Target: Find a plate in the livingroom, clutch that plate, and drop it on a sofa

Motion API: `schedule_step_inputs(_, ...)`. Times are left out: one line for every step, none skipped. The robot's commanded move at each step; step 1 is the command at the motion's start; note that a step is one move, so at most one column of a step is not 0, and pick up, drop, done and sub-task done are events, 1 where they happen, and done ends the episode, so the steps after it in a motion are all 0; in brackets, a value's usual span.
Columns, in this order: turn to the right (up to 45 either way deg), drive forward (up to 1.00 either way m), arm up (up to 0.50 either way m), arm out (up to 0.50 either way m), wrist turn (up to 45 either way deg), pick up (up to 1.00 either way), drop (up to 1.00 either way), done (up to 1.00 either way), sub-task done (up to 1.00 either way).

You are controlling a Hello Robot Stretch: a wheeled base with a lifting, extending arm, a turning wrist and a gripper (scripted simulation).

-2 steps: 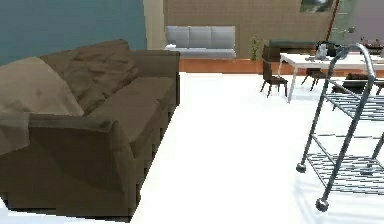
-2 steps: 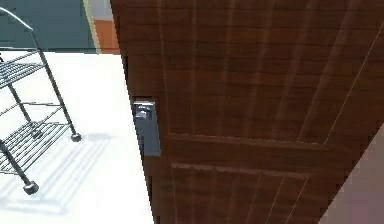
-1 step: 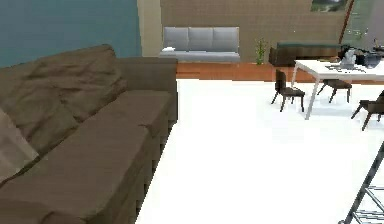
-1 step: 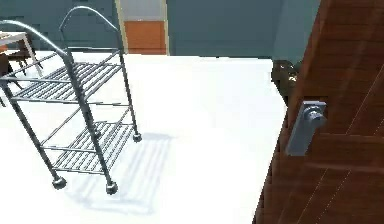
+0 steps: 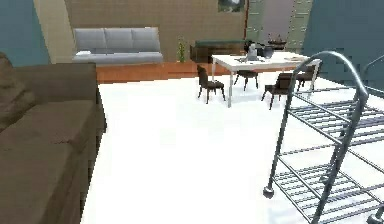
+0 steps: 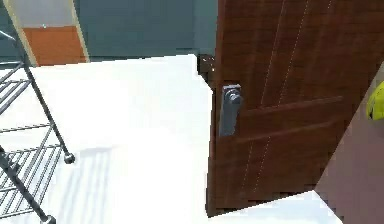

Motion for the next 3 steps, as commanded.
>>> schedule_step_inputs(0.0, 1.0, 0.0, 0.0, 0.0, 0.0, 0.0, 0.0, 0.0)
schedule_step_inputs(0.0, 0.5, 0.0, 0.0, 0.0, 0.0, 0.0, 0.0, 0.0)
schedule_step_inputs(6.0, 0.0, 0.0, 0.0, 0.0, 0.0, 0.0, 0.0, 0.0)
